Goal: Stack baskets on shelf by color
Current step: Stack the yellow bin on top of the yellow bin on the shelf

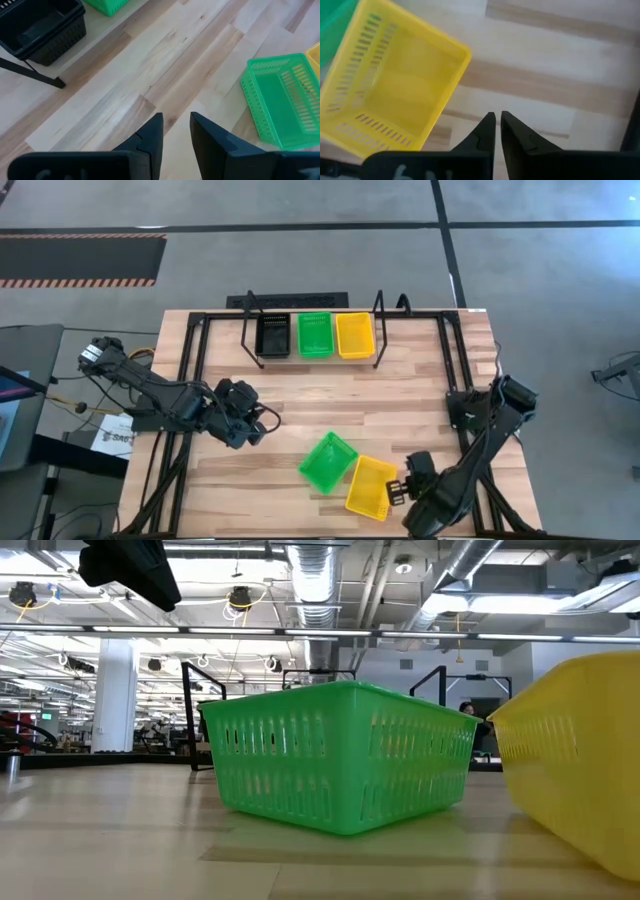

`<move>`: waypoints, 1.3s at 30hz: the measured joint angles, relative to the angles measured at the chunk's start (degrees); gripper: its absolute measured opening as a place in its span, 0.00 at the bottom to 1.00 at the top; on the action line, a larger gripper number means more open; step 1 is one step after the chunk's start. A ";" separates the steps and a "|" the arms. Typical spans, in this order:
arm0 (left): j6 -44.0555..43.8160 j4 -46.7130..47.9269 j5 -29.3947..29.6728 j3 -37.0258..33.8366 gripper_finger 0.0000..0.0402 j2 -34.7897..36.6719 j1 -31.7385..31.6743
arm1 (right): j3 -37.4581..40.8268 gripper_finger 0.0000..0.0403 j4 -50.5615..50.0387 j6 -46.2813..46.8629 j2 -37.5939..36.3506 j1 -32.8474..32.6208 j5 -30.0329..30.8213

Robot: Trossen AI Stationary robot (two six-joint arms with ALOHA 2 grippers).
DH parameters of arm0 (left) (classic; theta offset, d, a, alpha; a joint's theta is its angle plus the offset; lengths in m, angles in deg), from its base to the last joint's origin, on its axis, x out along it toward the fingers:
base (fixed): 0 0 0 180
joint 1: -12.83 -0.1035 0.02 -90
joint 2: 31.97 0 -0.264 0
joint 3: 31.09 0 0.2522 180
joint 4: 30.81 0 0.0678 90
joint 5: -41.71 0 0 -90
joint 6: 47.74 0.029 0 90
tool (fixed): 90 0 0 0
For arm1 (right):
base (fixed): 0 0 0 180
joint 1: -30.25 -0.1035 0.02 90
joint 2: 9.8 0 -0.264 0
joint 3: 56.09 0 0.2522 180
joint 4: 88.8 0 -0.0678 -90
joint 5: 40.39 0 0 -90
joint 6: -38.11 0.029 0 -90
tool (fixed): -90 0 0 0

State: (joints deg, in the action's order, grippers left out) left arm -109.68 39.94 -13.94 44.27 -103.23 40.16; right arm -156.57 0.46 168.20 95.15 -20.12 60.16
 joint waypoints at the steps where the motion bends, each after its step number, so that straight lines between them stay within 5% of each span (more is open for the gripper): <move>1: -0.04 0.10 0.02 -0.02 0.21 0.00 0.00 | -0.02 0.13 0.84 0.05 0.12 0.00 0.05; 16: 5.24 0.09 -1.04 -0.01 0.21 0.00 0.00 | -0.12 0.37 10.74 -0.97 4.78 7.36 4.51; 25: 11.07 0.12 -3.27 0.00 0.21 0.00 0.00 | -0.01 0.57 17.80 -1.56 8.58 9.41 -7.40; 39: 11.78 0.10 -2.54 0.00 0.21 0.00 0.00 | -0.10 0.60 15.09 0.98 1.85 10.25 -7.59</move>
State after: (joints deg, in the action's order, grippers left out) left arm -97.89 40.05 -16.47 44.27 -103.23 40.16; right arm -156.68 15.56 169.18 97.00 -9.86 52.57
